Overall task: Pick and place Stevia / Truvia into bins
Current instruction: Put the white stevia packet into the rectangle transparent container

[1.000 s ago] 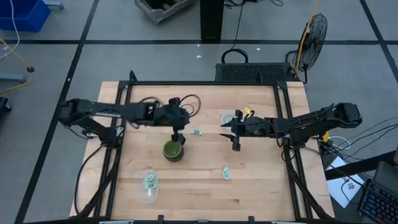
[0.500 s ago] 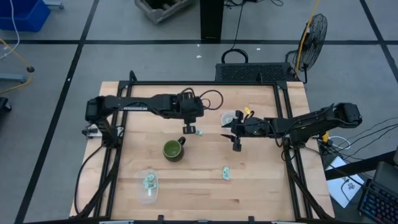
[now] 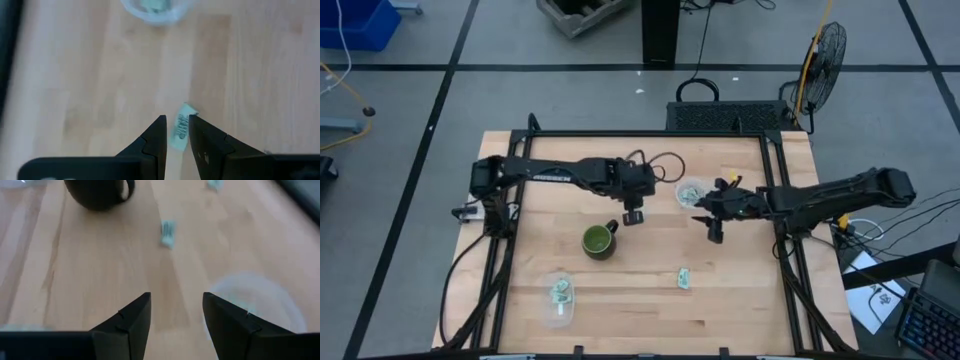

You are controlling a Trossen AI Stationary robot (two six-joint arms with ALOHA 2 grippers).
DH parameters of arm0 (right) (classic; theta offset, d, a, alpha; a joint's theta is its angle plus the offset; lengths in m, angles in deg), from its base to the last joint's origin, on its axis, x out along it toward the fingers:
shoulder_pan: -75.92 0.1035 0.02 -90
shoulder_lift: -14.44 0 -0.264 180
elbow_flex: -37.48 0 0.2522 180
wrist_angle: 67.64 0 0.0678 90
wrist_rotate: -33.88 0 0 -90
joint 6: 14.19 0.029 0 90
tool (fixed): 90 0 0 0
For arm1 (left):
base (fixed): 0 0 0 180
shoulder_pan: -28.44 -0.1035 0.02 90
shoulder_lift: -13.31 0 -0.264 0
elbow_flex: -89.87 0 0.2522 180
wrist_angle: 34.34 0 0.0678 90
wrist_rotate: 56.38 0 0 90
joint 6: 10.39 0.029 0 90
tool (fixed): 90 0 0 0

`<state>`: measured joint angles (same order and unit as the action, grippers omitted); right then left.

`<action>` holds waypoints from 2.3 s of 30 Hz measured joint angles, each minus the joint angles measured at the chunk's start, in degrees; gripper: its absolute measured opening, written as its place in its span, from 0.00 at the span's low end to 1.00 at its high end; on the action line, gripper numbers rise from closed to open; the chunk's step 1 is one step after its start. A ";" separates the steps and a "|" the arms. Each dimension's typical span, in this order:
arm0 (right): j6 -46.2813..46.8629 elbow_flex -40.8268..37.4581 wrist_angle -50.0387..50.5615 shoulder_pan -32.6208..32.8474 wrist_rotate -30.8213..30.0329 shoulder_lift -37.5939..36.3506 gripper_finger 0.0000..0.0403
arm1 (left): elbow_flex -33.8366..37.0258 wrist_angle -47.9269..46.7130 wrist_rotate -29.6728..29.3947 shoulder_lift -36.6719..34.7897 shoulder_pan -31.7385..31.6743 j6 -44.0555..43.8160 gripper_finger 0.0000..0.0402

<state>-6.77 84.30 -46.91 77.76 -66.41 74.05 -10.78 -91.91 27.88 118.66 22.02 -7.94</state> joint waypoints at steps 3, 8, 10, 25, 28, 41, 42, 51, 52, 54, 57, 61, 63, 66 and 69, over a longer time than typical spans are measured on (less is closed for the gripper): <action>4.90 0.00 6.00 0.87 0.07 -3.14 0.42 | 0.00 0.07 1.07 2.52 0.17 1.09 0.22; 5.71 0.00 7.88 1.70 -0.06 -5.63 0.42 | 0.04 1.09 0.83 3.84 -0.02 3.05 0.22; 5.47 0.00 7.95 1.72 -0.03 -5.82 0.42 | 0.02 1.74 0.81 3.73 -0.35 2.75 0.22; 5.42 -0.27 7.84 1.72 -0.08 -5.51 0.42 | 0.00 -8.81 -15.83 0.61 -9.76 -3.94 0.22; 5.42 -0.89 7.87 1.72 -0.08 -5.51 0.42 | 0.01 -10.21 -17.33 -0.94 -13.75 -1.07 0.22; 5.40 -1.73 7.16 1.70 -0.06 -5.51 0.42 | 0.01 -17.98 -10.83 -8.30 -29.20 6.65 0.22; 5.40 -1.73 7.11 1.70 -0.06 -5.51 0.42 | 0.21 -18.99 -10.84 -8.02 -29.35 6.91 0.22; 5.40 -1.73 7.00 1.70 0.03 -5.51 0.42 | 4.28 -18.87 -6.30 -4.83 -28.76 8.45 0.22; 5.40 -1.73 7.00 1.70 0.03 -5.51 0.42 | 4.62 -19.17 -6.28 -4.24 -28.76 8.97 0.22; 5.40 -1.73 7.00 1.70 0.05 -5.51 0.42 | 5.26 -19.18 -6.19 -3.44 -28.72 9.48 0.22; 5.40 -1.73 7.00 1.70 0.05 -5.51 0.42 | 6.40 -19.10 -6.18 -2.03 -28.59 11.10 0.22; 5.38 -1.73 7.00 1.70 0.03 -5.51 0.42 | 6.73 -18.62 -6.74 -1.72 -27.87 13.00 0.22; 5.38 -1.73 7.00 1.70 0.03 -5.51 0.42 | 6.73 -18.74 -6.47 -1.72 -27.36 12.93 0.22; 5.38 -1.73 7.02 1.70 0.03 -5.51 0.42 | 6.73 -18.91 -6.31 -1.91 -26.71 12.91 0.22; 5.38 -1.73 7.02 1.70 0.00 -5.51 0.42 | 6.73 -19.08 -6.12 -1.91 -26.05 12.46 0.22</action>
<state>-1.39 82.57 -39.88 79.45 -66.40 68.54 -4.05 -110.99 21.75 116.75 -4.03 4.52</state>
